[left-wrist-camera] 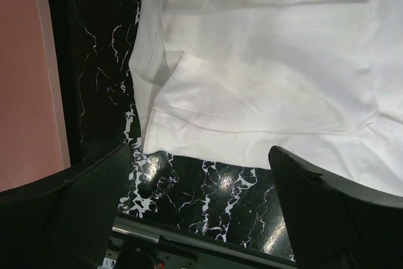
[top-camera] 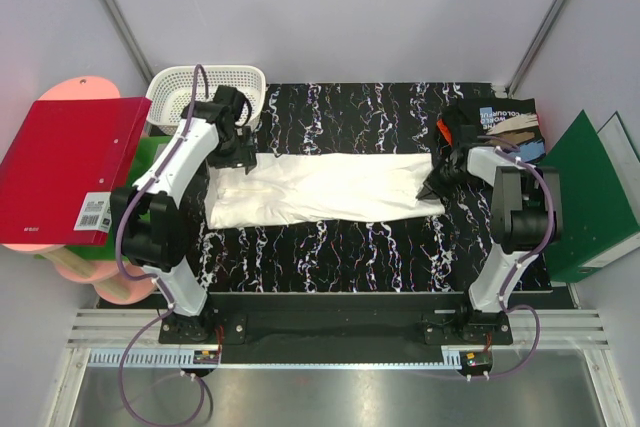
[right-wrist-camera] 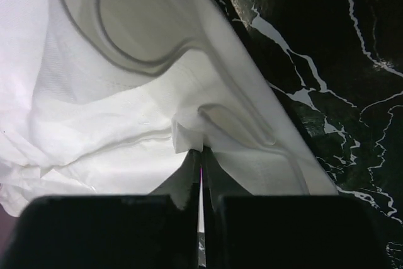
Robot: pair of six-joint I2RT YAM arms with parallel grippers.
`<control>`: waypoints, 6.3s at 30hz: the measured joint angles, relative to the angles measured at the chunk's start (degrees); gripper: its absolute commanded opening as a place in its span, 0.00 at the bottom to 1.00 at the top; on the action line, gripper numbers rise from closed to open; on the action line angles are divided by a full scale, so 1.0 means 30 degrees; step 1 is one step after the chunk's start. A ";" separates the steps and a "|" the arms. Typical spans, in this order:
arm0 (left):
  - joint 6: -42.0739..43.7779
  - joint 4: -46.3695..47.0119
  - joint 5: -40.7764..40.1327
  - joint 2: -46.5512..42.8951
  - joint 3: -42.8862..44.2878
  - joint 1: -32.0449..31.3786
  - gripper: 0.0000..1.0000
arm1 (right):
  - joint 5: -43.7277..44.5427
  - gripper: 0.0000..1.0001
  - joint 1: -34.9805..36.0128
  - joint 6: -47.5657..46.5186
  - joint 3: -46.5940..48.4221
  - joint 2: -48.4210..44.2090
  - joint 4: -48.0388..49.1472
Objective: Fold and stack the t-shirts
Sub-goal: Rotate the tshirt 90 degrees
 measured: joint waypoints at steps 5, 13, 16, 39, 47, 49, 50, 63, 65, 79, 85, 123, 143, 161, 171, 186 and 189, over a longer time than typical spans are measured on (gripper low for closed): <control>0.0000 -0.0262 -0.0015 -0.0197 -0.0481 0.0000 0.99 | 0.1588 0.06 0.0211 0.0459 0.0146 -0.0364 -0.0022; -0.0015 -0.0401 0.0240 -0.0605 -0.0750 -0.0007 0.99 | 0.4896 0.33 0.0379 0.1100 0.0306 -0.2878 -0.1479; -0.0036 -0.0401 0.0896 -0.0685 -0.0750 -0.0109 0.91 | 0.4932 0.43 0.0619 0.0619 0.0444 -0.4197 -0.1574; -0.1144 0.0561 0.5304 0.3111 -0.2069 -0.2069 0.00 | 0.6492 0.00 0.4794 -0.2856 1.3763 0.7759 -0.4874; -0.0350 -0.1093 0.5173 0.6747 -0.0284 -0.2572 0.00 | 0.9275 0.00 0.4845 -0.3439 1.6385 0.8750 -0.7963; -0.0160 -0.1836 0.4954 0.7796 0.0532 -0.2747 0.00 | 0.9828 0.00 0.4845 -0.3577 1.6597 0.9122 -0.8561; -0.0022 -0.2237 0.4830 0.8357 0.1049 -0.2834 0.00 | 0.9981 0.00 0.4852 -0.3636 1.6582 0.9304 -0.8888; 0.0641 -0.4634 0.2827 1.2233 0.7985 -0.3053 0.00 | 1.0783 0.00 0.4962 -0.3687 1.1613 0.7140 -1.0637; 0.0634 -0.4932 0.2761 1.2619 0.8633 -0.3031 0.00 | 1.0659 0.00 0.5129 -0.3483 1.0360 0.6462 -1.0812; 0.0189 -0.6280 0.3701 1.5613 1.4360 -0.2980 0.00 | 0.8072 0.00 0.9289 -0.1632 0.6492 0.3789 -1.2845; -0.0022 -0.6375 0.5224 1.6371 1.5992 -0.2958 0.00 | 0.6870 0.00 1.1030 -0.0721 0.6492 0.3475 -1.3806; -0.0117 -0.2127 0.5479 -0.5719 -0.1902 -0.0335 0.99 | 0.2900 0.59 1.1344 -0.5202 3.0228 1.6728 -0.8830; -0.0794 -0.2506 0.5195 -0.6033 -0.4583 -0.0335 0.99 | -0.2703 0.80 0.7657 -0.3978 3.0614 1.7537 -0.3694; -0.1173 -0.3169 0.4794 -0.6033 -0.4568 -0.0335 0.99 | -0.4787 0.74 0.8276 -0.3096 2.8917 1.8090 -0.2186; -0.1137 -0.3840 0.4386 -0.6033 -0.4065 -0.0335 0.99 | -0.4925 0.00 0.8983 -0.3067 2.8647 1.8353 -0.2040; -0.1078 -0.4393 0.4109 -0.6215 -0.3891 -0.0335 0.99 | -0.3053 0.00 0.8247 -0.2069 2.8647 1.8462 -0.1953; -0.1078 -0.4401 0.4109 -0.6419 -0.3942 -0.0335 0.99 | -0.1690 0.00 0.7461 -0.1843 2.8647 1.8331 -0.1814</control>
